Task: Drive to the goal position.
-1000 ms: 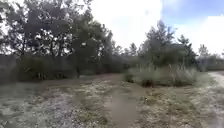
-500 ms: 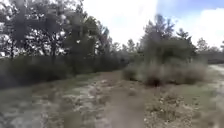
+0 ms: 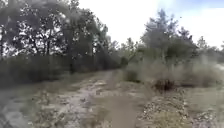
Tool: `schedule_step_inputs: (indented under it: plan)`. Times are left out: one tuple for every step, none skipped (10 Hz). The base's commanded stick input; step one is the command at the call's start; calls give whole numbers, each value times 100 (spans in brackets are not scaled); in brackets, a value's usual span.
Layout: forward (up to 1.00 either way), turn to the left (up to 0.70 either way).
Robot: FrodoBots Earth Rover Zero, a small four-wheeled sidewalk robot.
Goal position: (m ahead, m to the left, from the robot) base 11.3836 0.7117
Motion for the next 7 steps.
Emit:
schedule_step_inputs:
  plan:
    - [100,0]
    - [100,0]
    - [100,0]
    - [100,0]
    - [100,0]
    - [100,0]
    - [100,0]
